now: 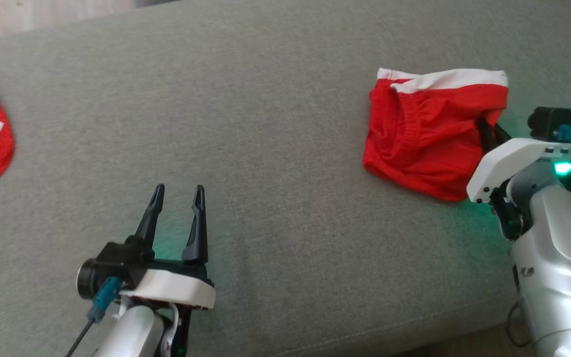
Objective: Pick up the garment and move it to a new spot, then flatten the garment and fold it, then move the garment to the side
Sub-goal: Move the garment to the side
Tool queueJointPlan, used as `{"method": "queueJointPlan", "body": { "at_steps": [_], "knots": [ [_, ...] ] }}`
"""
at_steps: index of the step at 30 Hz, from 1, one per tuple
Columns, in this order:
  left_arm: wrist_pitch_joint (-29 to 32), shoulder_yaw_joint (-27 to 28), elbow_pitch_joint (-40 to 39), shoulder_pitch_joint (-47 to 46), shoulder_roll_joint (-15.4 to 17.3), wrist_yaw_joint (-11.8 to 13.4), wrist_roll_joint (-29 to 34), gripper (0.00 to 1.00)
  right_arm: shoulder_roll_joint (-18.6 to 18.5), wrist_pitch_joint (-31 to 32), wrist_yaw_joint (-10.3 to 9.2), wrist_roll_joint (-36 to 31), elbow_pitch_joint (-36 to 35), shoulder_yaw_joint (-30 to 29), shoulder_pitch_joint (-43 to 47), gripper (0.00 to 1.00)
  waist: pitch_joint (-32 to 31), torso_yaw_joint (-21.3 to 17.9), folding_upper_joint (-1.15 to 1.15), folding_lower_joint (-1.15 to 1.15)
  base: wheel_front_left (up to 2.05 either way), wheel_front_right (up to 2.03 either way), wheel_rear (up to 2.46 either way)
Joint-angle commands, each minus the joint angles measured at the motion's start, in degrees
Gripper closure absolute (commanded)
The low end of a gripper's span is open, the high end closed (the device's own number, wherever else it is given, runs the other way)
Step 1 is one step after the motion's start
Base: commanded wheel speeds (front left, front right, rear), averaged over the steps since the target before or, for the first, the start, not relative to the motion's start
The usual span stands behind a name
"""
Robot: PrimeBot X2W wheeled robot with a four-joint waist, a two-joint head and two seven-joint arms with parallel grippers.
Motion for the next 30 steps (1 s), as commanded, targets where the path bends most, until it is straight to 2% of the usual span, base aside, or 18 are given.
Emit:
{"method": "queueJointPlan", "body": {
  "at_steps": [1,6,12,17,22,29,30],
  "knots": [
    [0.0,1.5,-1.9,-2.1,1.1,0.0,0.5,0.0,0.0,-1.0,0.37,-0.4,-2.3,0.8,-2.9,1.0,1.1,-1.0,0.0,0.0,0.0,0.0,0.0],
    [0.5,1.3,-2.6,-3.0,1.6,0.1,0.8,0.0,-0.2,-1.2,0.37,-1.2,-2.4,0.6,-5.2,1.0,2.5,-0.2,0.0,0.0,0.0,0.0,0.0],
    [0.9,1.6,-3.6,-3.9,2.2,0.5,1.1,0.0,-3.1,-0.6,0.37,-2.8,-1.1,0.9,-10.1,1.0,4.7,2.7,0.0,0.0,0.0,0.0,0.0],
    [1.1,2.0,-5.2,-4.6,3.0,1.2,1.4,0.0,-7.6,0.7,0.37,-4.1,1.7,-0.5,-15.8,1.0,7.4,6.3,0.0,0.0,0.0,0.0,0.0],
    [1.1,2.0,-6.9,-5.1,3.1,1.6,1.7,0.0,-14.6,1.8,0.37,-7.2,4.3,-4.9,-19.8,1.0,9.9,10.0,0.0,0.0,0.0,0.0,0.0],
    [0.7,2.0,-7.9,-5.1,3.1,1.8,1.4,0.0,-21.1,1.8,0.37,-10.4,5.6,-10.8,-22.6,1.0,11.9,12.8,0.0,0.0,0.0,0.0,0.0],
    [0.7,2.0,-8.0,-5.2,3.1,1.7,1.4,0.0,-22.0,1.6,0.37,-11.0,6.0,-11.0,-23.0,0.76,12.1,13.0,0.0,0.0,0.0,0.0,0.0]
  ]
}}
